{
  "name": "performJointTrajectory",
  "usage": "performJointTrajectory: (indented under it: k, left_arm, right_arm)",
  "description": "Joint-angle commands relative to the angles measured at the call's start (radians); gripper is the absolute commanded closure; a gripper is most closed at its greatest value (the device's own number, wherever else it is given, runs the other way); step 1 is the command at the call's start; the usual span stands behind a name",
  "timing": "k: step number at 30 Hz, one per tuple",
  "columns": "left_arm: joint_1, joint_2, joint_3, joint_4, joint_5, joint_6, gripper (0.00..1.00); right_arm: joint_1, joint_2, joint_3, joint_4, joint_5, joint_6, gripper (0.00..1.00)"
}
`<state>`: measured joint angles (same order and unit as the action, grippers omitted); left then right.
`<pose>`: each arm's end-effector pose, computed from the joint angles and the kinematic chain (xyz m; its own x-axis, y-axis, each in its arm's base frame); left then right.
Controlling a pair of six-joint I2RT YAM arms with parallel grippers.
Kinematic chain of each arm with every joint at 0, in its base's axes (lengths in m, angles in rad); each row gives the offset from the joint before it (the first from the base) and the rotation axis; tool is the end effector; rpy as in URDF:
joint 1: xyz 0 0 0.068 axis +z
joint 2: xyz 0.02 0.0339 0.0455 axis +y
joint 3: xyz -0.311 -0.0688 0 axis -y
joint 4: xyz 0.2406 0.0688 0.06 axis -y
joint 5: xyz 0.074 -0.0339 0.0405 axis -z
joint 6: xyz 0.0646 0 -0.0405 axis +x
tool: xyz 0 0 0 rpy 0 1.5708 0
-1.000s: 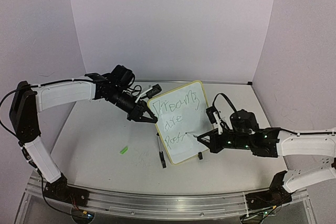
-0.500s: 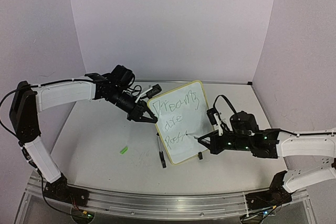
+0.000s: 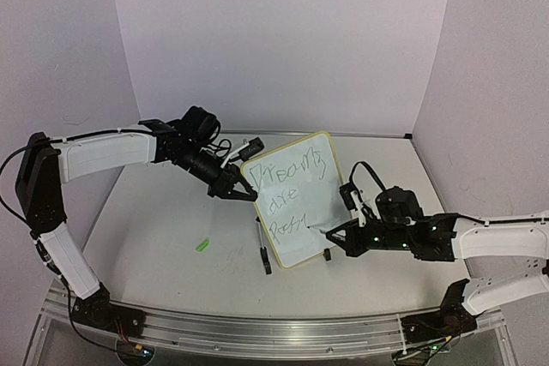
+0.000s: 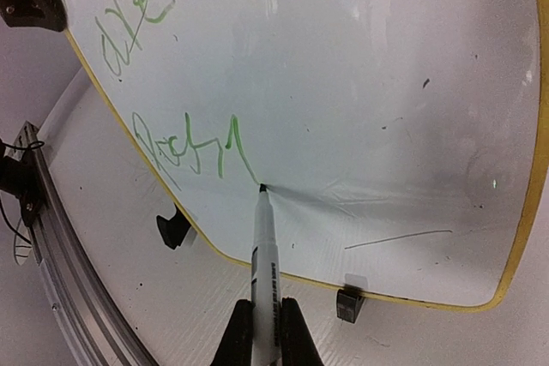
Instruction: Write a sentence on the whiteboard
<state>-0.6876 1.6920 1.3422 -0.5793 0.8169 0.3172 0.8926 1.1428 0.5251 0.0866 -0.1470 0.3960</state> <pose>0.2599 -0.2744 0.3014 -0.3475 0.5617 -0.7508 0.9262 0.0808 -0.3682 0.1437 0.1934 0.2362 -0.6209 -0.1624 -0.7669 -0.6612 0.6340 0.4010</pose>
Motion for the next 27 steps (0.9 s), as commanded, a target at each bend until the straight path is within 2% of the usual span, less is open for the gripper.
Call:
performJointTrajectory:
  k: [1, 10, 27]
  left_arm:
    - [-0.015, 0.027, 0.006, -0.062, -0.054, 0.045, 1.00]
    - [-0.015, 0.028, 0.006, -0.061, -0.055, 0.045, 1.00]
    - [-0.015, 0.031, 0.006, -0.060, -0.053, 0.044, 1.00]
  right_arm:
    - [-0.003, -0.043, 0.018, -0.008, 0.076, -0.006, 1.00]
    - [-0.003, -0.075, 0.059, 0.005, -0.002, -0.033, 1.00]
    - [-0.004, 0.014, 0.105, 0.043, 0.005, -0.057, 1.00]
